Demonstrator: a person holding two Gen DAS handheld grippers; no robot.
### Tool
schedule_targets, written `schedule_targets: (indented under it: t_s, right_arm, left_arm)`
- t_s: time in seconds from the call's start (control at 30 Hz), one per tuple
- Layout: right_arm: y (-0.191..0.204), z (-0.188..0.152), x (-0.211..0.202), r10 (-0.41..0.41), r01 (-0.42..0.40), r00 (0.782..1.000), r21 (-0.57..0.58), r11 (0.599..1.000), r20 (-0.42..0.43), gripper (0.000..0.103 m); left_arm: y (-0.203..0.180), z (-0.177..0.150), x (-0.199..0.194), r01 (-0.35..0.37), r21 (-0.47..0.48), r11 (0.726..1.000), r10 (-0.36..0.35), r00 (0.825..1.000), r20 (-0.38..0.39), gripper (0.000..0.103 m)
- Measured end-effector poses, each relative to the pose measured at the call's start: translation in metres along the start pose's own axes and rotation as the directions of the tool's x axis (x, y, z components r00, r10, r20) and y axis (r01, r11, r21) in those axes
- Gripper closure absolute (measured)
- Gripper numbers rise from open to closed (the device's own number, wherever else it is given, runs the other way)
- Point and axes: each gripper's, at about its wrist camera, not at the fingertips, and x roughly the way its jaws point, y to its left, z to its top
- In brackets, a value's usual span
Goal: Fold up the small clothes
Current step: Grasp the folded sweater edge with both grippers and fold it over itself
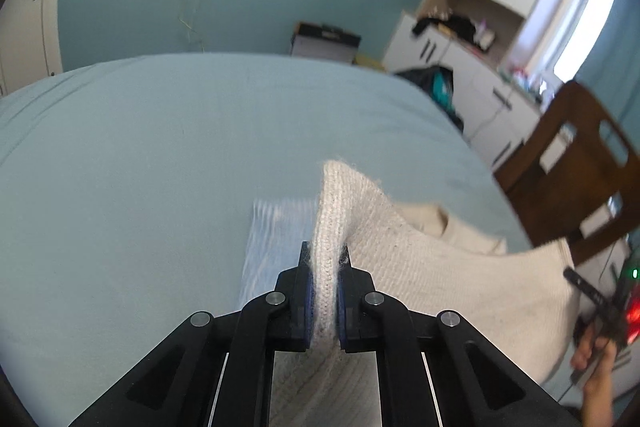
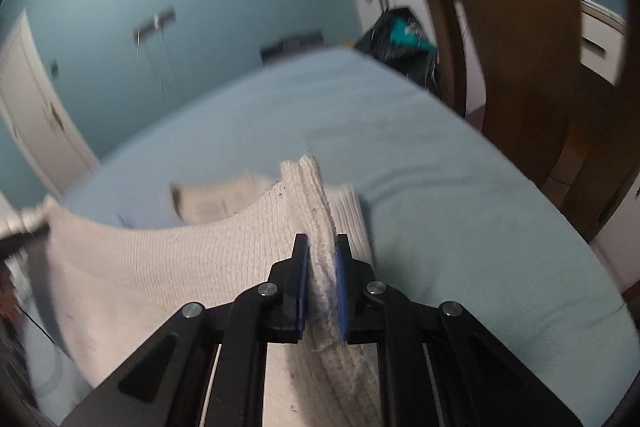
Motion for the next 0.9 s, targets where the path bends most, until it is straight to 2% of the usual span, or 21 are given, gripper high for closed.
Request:
schedule_targets:
  t_s: [0.07, 0.17, 0.23, 0.33, 0.5, 0.6, 0.7, 0.77, 0.8, 0.83, 0.87, 0.9]
  right_arm:
    - [0.001, 0.022, 0.003, 0.036, -0.038, 0.999, 0.04, 0.998, 0.038, 0.095]
    - [0.0, 0.056, 0.026, 0.067, -0.07, 0.997, 0.078, 0.995, 0.045, 0.095]
    - [0.006, 0.079, 0.058, 0.044, -0.044, 0.999, 0.044, 0.998, 0.015, 0.095]
    - [0.01, 0.094, 0.109, -0.009, 0.009, 0.999, 0.014, 1.0, -0.047, 0.095]
    - [-0.018, 0.09, 0.18, -0.066, 0.079, 0.987, 0.089, 0.993, -0.144, 0.095]
    - [-0.033, 0.076, 0.197, -0.108, 0.13, 0.976, 0.104, 0.986, -0.189, 0.095]
    - [-0.04, 0.061, 0.216, -0.153, 0.177, 0.96, 0.088, 0.98, -0.234, 0.094]
    - [-0.043, 0.053, 0.231, -0.173, 0.201, 0.942, 0.072, 0.977, -0.288, 0.088]
    - [-0.046, 0.049, 0.239, -0.162, 0.197, 0.929, 0.073, 0.978, -0.333, 0.077]
    - [-0.05, 0.047, 0.241, -0.133, 0.173, 0.923, 0.079, 0.982, -0.361, 0.072]
    - [-0.053, 0.049, 0.237, -0.11, 0.15, 0.928, 0.088, 0.985, -0.357, 0.07]
    - [-0.06, 0.052, 0.231, -0.064, 0.115, 0.929, 0.119, 0.986, -0.365, 0.055]
  left_arm:
    - [0.005, 0.023, 0.004, 0.001, -0.026, 1.0, -0.001, 1.0, 0.012, 0.095]
    - [0.011, 0.059, 0.027, -0.009, -0.049, 0.999, 0.009, 1.0, -0.005, 0.095]
    - [0.015, 0.08, 0.057, -0.018, -0.066, 0.998, 0.016, 0.999, -0.033, 0.095]
    - [0.02, 0.095, 0.107, -0.055, -0.076, 0.996, 0.048, 0.996, -0.081, 0.095]
    - [0.031, 0.09, 0.177, -0.104, -0.101, 0.989, 0.088, 0.985, -0.146, 0.095]
    - [0.035, 0.082, 0.209, -0.142, -0.074, 0.987, 0.126, 0.973, -0.192, 0.095]
    - [0.042, 0.079, 0.234, -0.137, -0.091, 0.986, 0.111, 0.961, -0.252, 0.094]
    - [0.045, 0.074, 0.241, -0.115, -0.111, 0.987, 0.077, 0.95, -0.301, 0.093]
    - [0.049, 0.07, 0.239, -0.085, -0.139, 0.987, 0.034, 0.941, -0.336, 0.09]
    - [0.056, 0.068, 0.237, -0.042, -0.193, 0.98, -0.033, 0.929, -0.37, 0.087]
    - [0.064, 0.067, 0.233, -0.006, -0.241, 0.971, -0.09, 0.919, -0.385, 0.074]
    - [0.071, 0.067, 0.226, 0.021, -0.282, 0.959, -0.134, 0.912, -0.388, 0.044]
